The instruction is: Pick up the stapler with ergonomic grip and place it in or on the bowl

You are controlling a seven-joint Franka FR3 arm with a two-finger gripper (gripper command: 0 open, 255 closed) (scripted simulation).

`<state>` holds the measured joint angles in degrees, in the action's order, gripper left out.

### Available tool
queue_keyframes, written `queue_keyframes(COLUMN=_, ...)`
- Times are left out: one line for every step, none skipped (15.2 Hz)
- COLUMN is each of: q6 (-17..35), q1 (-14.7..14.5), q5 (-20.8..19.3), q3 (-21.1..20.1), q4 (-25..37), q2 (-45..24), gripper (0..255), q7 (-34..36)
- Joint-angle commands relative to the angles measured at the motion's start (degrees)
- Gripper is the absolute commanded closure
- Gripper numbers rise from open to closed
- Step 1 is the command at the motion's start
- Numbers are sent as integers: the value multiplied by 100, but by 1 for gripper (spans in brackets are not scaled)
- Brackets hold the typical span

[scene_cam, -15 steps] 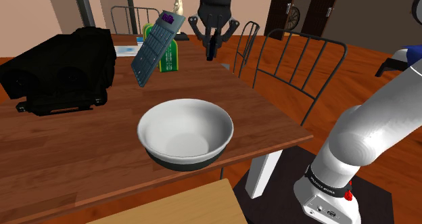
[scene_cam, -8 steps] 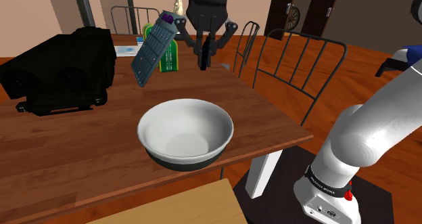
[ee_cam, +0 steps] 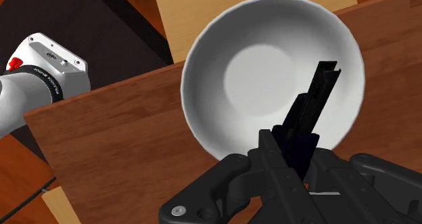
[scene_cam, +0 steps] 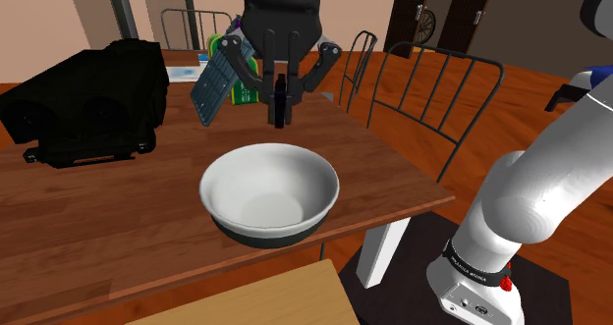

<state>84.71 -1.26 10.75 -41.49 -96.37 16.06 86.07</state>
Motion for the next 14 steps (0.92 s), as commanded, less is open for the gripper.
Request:
queue_keyframes(q6=29, q1=-43, q5=-80, q3=-283, q4=178, q2=-207, gripper=255, q7=350)
queue_keyframes(q6=107, q1=-51, q5=-57, q3=-271, q4=68, q2=-168, gripper=255, q7=328)
queue_keyframes(q6=185, q1=-58, q5=-35, q3=-260, q4=-39, q2=-132, gripper=255, q7=308)
queue_keyframes(q6=262, q1=-65, q5=-14, q3=-252, q4=-144, q2=-97, gripper=255, q7=289)
queue_keyframes(q6=339, q1=-72, q5=6, q3=-245, q4=-248, q2=-65, gripper=255, q7=272)
queue_keyframes(q6=416, q1=-79, q5=25, q3=-239, q4=-349, q2=-35, gripper=255, q7=255)
queue_keyframes(q6=492, q1=-87, q5=43, q3=-234, q4=-449, q2=-7, gripper=255, q7=239)
queue_keyframes(q6=568, q1=-94, q5=60, q3=-231, q4=-547, q2=19, gripper=255, q7=224)
queue_keyframes(q6=644, q1=-102, q5=76, q3=-228, q4=-643, q2=44, gripper=255, q7=210)
queue_keyframes(q6=720, q1=-109, q5=92, q3=-227, q4=-738, q2=66, gripper=255, q7=197)
queue_keyframes(q6=796, q1=-116, q5=106, q3=-227, q4=-831, q2=87, gripper=255, q7=185)
queue_keyframes(q6=872, q1=-123, q5=120, q3=-228, q4=-922, q2=106, gripper=255, q7=173)
queue_keyframes(q6=947, q1=-130, q5=133, q3=-231, q4=-1012, q2=123, gripper=255, q7=163)
queue_keyframes(q6=987, q1=-133, q5=140, q3=-232, q4=-1059, q2=131, gripper=255, q7=157)
